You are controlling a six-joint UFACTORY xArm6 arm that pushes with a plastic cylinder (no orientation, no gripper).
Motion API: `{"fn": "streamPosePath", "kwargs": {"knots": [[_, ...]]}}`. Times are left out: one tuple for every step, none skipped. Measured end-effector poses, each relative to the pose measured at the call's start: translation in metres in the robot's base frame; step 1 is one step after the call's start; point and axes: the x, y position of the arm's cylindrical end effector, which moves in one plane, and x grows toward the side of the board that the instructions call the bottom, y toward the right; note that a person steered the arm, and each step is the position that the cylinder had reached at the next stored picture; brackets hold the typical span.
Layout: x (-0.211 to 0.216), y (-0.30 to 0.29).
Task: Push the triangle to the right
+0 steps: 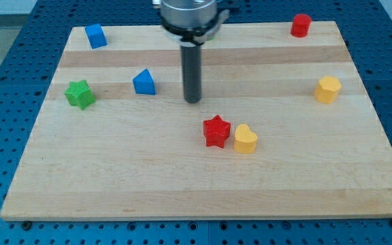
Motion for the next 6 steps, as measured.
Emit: {"fn": "streamPosePath", "kwargs": {"knots": [[0.006, -0.036], [0.018, -0.073], [0.002, -0.101], [-0.031, -0.113], [-0.034, -0.114], [-0.034, -0.102]]}}
